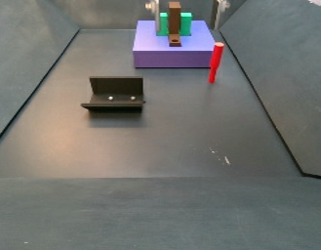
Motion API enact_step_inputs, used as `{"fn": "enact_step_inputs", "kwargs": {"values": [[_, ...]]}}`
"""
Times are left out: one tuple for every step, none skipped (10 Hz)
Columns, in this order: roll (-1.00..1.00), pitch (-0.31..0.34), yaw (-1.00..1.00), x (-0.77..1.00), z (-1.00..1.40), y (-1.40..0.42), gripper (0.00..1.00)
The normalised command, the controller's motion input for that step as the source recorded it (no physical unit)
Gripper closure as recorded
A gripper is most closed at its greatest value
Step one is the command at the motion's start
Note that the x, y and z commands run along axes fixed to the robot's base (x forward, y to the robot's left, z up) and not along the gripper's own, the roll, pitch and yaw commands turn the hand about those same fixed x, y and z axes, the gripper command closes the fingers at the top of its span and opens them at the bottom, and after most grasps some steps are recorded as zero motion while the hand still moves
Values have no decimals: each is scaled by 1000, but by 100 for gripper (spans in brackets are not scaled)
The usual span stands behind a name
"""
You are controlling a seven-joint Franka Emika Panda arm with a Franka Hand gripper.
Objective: Pick up the red object. Move up. Move to above the board. Insert the red object.
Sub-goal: Pick up the red object.
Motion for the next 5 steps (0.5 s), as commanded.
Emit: {"fn": "enact_step_inputs", "kwargs": {"values": [[0,0,-26,0,0,0,0],[0,-103,-117,-383,-274,-180,0],[77,-104,-66,-449,-503,-523,0],[44,-84,-163,-657,-423,-371,0],[0,-89,-137,-574,-306,-237,0]]}}
